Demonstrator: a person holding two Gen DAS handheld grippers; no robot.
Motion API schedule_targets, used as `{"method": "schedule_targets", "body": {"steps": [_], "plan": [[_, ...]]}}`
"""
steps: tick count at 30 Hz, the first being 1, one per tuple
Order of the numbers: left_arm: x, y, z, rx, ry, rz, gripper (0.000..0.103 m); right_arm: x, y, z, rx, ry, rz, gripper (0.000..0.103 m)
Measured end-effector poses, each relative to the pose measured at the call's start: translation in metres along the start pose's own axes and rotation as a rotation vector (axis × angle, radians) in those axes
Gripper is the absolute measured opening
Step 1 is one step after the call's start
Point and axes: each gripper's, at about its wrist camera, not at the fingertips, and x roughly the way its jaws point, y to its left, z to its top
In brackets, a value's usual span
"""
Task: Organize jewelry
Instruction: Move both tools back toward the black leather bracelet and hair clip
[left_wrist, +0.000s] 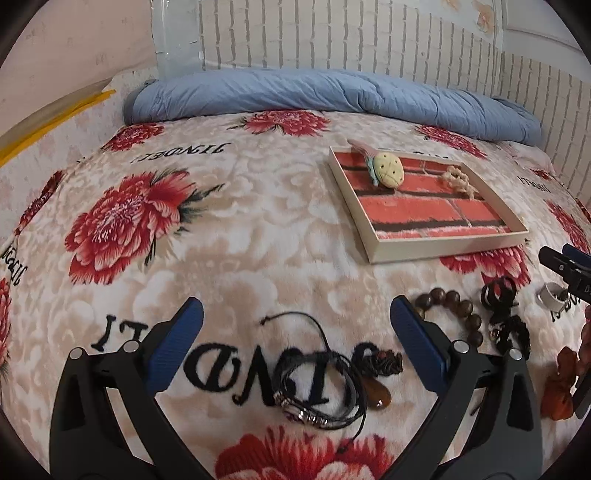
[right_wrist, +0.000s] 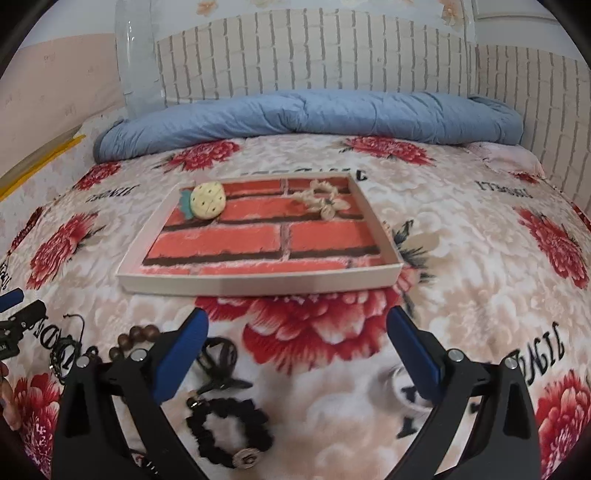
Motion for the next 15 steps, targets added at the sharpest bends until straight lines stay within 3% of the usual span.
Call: {"method": "schedule_targets", "body": {"steps": [3,9,15], "plan": [[0.001,0.000,-0.008,-0.001,0.005,0.015,0.098,0.003,0.009,-0.006,-0.032,0.012,-0.013,0.095],[0.005,0.015,-0.018,-0.056,0.037,-0.026,0.098,0.006,0.017,-0.011,-0.047,0.041,-0.006,0.095],[0.011,0.022,-0.032,-0.071,0.067,0.002,0.098,0.006,0.029,-0.018,-0.065,0.062,0.002,0.095]]}}
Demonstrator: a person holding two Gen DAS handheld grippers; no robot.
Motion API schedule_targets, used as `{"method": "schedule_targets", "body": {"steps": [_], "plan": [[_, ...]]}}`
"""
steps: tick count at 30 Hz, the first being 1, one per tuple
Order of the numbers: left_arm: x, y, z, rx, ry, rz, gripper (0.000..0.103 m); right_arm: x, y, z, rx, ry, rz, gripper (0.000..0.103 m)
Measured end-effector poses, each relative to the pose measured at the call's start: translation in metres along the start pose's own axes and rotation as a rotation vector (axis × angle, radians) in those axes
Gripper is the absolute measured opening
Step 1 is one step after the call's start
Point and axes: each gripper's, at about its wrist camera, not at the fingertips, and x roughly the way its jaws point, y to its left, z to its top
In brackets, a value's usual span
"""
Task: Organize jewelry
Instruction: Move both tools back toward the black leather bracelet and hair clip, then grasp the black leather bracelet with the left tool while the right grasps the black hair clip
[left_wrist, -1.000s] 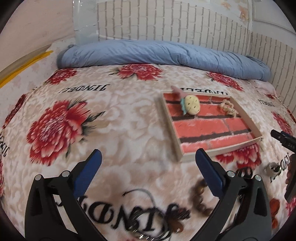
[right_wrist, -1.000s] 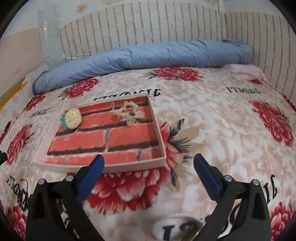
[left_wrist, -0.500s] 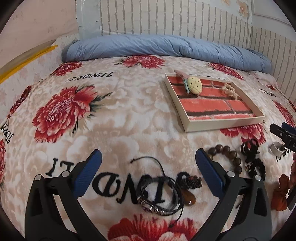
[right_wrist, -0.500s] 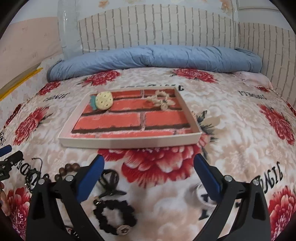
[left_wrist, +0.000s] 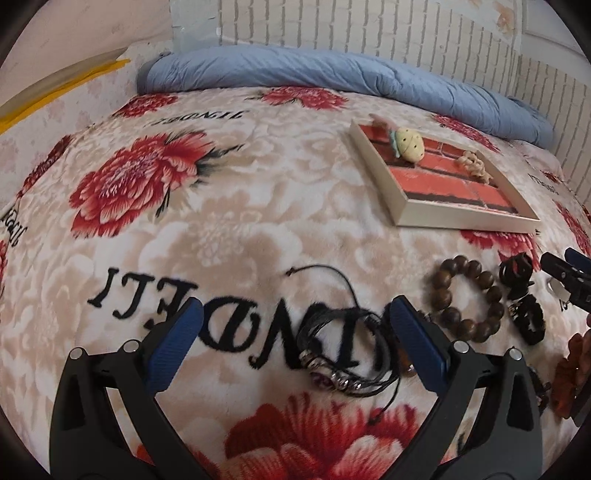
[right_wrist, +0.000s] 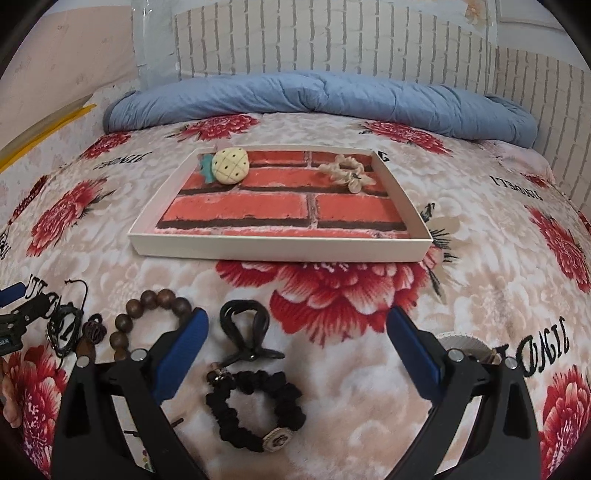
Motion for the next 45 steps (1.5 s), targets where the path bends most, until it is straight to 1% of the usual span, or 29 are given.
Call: {"method": "schedule_targets", "body": {"steps": [5,9,12,14,15,17,19,23,25,27,30,31,32,34,36,37,38,41,42,44,45], "plan": [[0.005,0.002,-0.005,-0.002,0.009,-0.017,0.097,0.005,0.008,-0.001,-0.038,0.006,-0.018,0.095],[0.008,0.002,-0.008,0.003,0.009,-0.028,0.096,0.018,0.010,-0.005,-0.043,0.037,-0.019,0.094],[0.013,0.004,-0.009,-0.006,0.026,-0.041,0.092,0.026,0.012,-0.007,-0.053,0.055,-0.023,0.094],[0.018,0.006,-0.010,-0.014,0.043,-0.049,0.087,0.033,0.012,-0.008,-0.060,0.072,-0.026,0.088],[0.021,0.008,-0.011,-0.020,0.054,-0.055,0.085,0.036,0.012,-0.009,-0.061,0.083,-0.024,0.084],[0.026,0.010,-0.014,-0.027,0.076,-0.064,0.079,0.042,0.011,-0.009,-0.056,0.099,-0.014,0.082],[0.031,0.010,-0.015,-0.028,0.093,-0.066,0.076,0.046,0.012,-0.009,-0.059,0.106,-0.005,0.081],[0.035,0.005,-0.016,-0.004,0.101,-0.061,0.075,0.053,0.016,-0.009,-0.075,0.126,0.010,0.073],[0.039,0.001,-0.016,0.015,0.114,-0.048,0.075,0.058,0.017,-0.010,-0.078,0.140,0.023,0.065],[0.040,-0.002,-0.016,0.028,0.117,-0.037,0.073,0.060,0.019,-0.011,-0.080,0.142,0.028,0.060],[0.038,0.000,-0.016,0.025,0.105,-0.042,0.062,0.059,0.021,-0.011,-0.092,0.135,0.041,0.048],[0.037,0.000,-0.016,0.023,0.102,-0.048,0.055,0.059,0.022,-0.011,-0.097,0.135,0.043,0.046],[0.037,0.000,-0.015,0.022,0.100,-0.048,0.052,0.058,0.022,-0.011,-0.100,0.135,0.044,0.045],[0.036,0.000,-0.016,0.023,0.095,-0.038,0.047,0.058,0.023,-0.011,-0.106,0.134,0.049,0.038],[0.034,0.000,-0.016,0.021,0.088,-0.032,0.039,0.057,0.023,-0.011,-0.108,0.134,0.045,0.036],[0.033,-0.001,-0.016,0.020,0.086,-0.037,0.029,0.057,0.023,-0.011,-0.106,0.135,0.043,0.036],[0.032,-0.001,-0.016,0.019,0.086,-0.041,0.024,0.056,0.022,-0.010,-0.104,0.136,0.042,0.036],[0.033,0.001,-0.015,0.011,0.090,-0.026,0.018,0.054,0.018,-0.009,-0.091,0.127,0.046,0.035],[0.033,0.002,-0.014,0.003,0.089,-0.028,0.017,0.052,0.017,-0.008,-0.085,0.122,0.049,0.035],[0.031,0.004,-0.013,-0.004,0.085,-0.026,0.012,0.048,0.013,-0.006,-0.080,0.111,0.060,0.035],[0.030,0.005,-0.012,-0.008,0.082,-0.027,0.012,0.046,0.013,-0.005,-0.082,0.107,0.062,0.035]]}}
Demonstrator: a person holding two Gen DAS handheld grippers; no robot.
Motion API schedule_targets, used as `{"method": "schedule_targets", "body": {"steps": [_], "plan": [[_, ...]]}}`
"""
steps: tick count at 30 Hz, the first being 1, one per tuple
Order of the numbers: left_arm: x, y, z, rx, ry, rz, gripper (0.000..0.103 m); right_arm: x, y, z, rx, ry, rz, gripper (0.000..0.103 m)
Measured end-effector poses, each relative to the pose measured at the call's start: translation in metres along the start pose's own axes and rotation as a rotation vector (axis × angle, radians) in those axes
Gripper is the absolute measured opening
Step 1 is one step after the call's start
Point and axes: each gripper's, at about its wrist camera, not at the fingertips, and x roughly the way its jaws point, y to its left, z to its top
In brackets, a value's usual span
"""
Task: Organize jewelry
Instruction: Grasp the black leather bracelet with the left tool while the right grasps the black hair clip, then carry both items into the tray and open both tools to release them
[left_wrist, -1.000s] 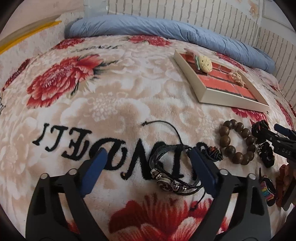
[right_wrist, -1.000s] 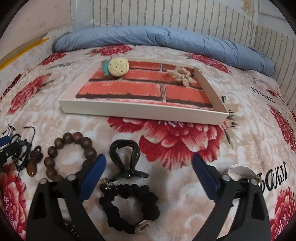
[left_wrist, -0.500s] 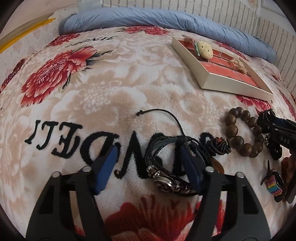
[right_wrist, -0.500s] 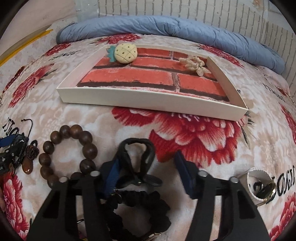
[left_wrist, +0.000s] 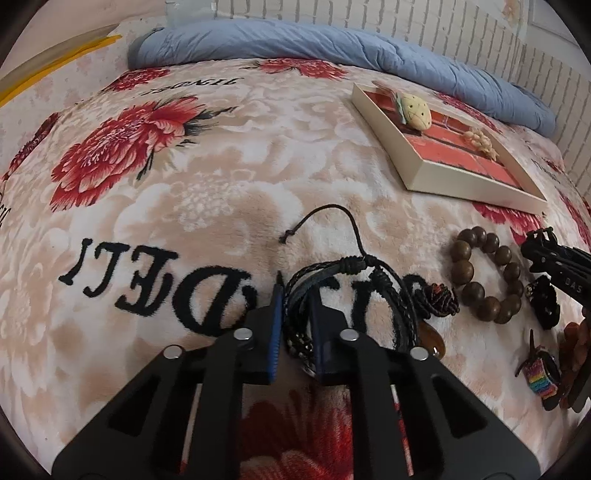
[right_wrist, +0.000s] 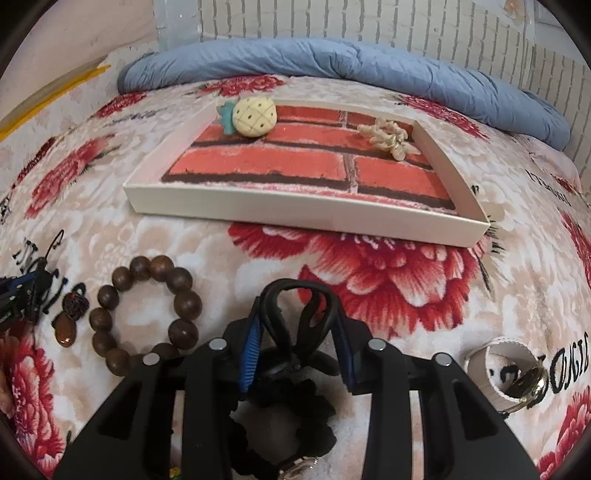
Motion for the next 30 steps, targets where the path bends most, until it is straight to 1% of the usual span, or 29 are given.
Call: {"method": "schedule_targets", "body": {"steps": [4,7,13,20,24,30], "plan": [[-0.005,-0.001,0.004,0.003,-0.018,0.010,0.009,-0.008,-0.009,0.005,0.018,-0.015,0.019,0.035],[-0.015,-0.003,0.010,-0.001,-0.042,0.001,0.006,-0.013,-0.018,0.010,0.037,-0.020,0.036,0.035],[-0.033,-0.016,0.027,0.015,-0.099,-0.009,0.005,-0.021,-0.036,0.022,0.070,-0.038,0.062,0.035],[-0.044,-0.041,0.052,0.040,-0.144,-0.040,0.005,-0.028,-0.058,0.044,0.084,-0.076,0.046,0.035],[-0.046,-0.058,0.073,0.048,-0.168,-0.064,0.005,-0.030,-0.070,0.061,0.071,-0.105,0.012,0.035],[-0.031,-0.091,0.109,0.052,-0.178,-0.113,0.005,-0.010,-0.094,0.091,0.060,-0.119,-0.009,0.035]]}}
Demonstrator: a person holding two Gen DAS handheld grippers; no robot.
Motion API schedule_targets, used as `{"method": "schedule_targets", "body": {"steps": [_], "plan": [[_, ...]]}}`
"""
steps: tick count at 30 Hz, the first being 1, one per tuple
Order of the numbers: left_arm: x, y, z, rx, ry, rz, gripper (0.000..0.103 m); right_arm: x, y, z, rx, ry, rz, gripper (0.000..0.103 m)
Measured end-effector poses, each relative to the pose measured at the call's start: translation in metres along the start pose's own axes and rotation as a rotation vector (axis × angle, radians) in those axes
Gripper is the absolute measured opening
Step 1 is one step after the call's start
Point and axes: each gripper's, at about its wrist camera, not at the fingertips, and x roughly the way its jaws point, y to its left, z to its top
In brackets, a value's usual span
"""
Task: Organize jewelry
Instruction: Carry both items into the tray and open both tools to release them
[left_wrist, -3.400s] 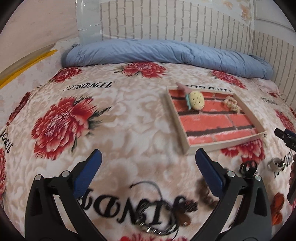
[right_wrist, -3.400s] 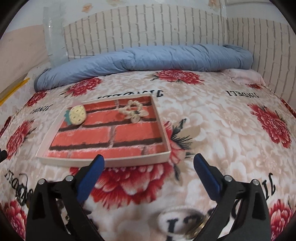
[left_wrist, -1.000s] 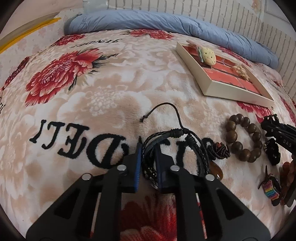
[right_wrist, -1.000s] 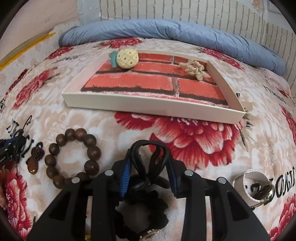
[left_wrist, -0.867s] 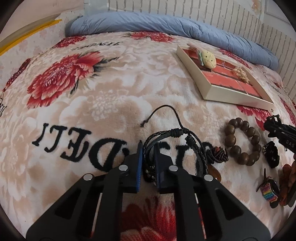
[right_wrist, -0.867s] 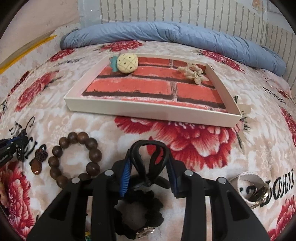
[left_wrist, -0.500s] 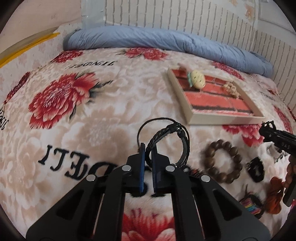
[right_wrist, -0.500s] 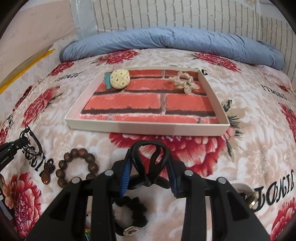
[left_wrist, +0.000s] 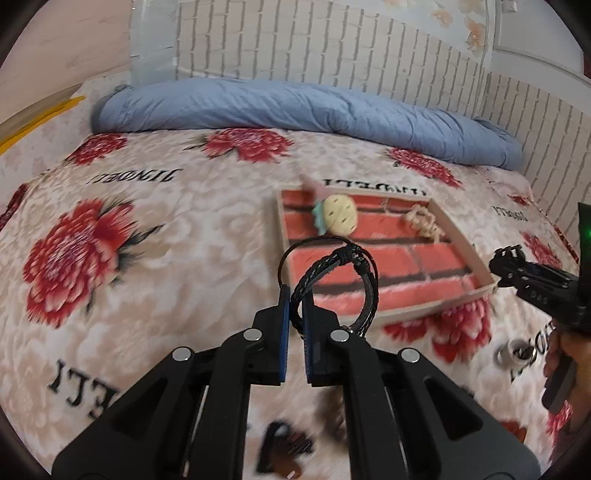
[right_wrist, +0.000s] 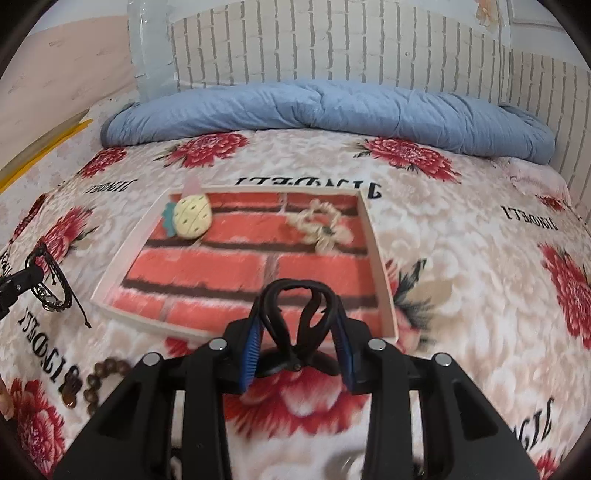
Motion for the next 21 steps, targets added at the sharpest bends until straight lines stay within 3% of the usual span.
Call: {"method": "schedule_targets", "body": {"steps": [9,21], "plan": [[0.079,-0.045,0.043,0.016,0.047,-0.052,0.005,0.060,-0.024,0.028,-0.003,0.053,-0.046,0.035],[0.177,-0.035,0.053,-0.001,0.206,-0.012,0.005,0.134,-0.028,0.042,-0.029,0.109,-0.059,0.035]]}}
